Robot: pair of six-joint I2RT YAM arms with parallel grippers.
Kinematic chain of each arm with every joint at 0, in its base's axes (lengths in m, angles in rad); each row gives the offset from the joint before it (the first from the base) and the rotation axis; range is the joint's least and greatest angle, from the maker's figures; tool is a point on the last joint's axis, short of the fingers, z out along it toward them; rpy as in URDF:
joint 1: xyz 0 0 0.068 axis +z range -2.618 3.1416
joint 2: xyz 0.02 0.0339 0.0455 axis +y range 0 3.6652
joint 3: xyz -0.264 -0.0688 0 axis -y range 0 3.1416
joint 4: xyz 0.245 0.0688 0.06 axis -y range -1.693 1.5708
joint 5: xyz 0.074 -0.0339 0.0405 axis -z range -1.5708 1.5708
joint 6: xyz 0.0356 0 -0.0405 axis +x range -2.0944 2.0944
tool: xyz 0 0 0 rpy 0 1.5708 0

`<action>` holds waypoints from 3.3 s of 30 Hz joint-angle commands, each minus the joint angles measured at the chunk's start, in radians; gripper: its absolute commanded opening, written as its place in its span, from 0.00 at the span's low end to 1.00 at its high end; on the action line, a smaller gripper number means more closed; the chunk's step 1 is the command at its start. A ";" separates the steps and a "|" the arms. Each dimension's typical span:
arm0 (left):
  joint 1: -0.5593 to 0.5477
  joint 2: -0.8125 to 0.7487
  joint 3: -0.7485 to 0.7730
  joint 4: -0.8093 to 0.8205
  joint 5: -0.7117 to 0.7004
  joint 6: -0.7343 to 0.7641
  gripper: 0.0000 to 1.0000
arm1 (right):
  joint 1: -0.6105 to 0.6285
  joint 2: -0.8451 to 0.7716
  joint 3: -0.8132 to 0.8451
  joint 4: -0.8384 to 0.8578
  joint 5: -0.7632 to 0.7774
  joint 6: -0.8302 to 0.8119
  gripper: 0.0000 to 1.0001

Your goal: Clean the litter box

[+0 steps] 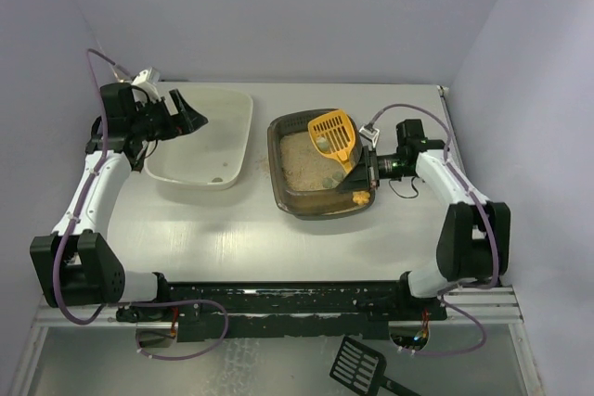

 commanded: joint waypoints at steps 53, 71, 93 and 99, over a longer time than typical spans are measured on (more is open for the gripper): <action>0.030 0.085 0.089 -0.070 -0.176 0.112 0.99 | 0.116 0.036 0.249 0.022 0.654 0.039 0.00; 0.021 0.089 0.108 -0.088 -0.185 0.120 0.99 | 0.037 0.069 -0.268 0.939 -0.388 0.989 0.00; 0.024 0.087 0.097 -0.072 -0.206 0.123 0.99 | 0.174 0.192 0.400 -0.132 0.255 0.019 0.00; 0.029 0.093 0.153 -0.131 -0.263 0.196 0.99 | 0.296 0.323 0.610 -0.179 0.285 0.023 0.00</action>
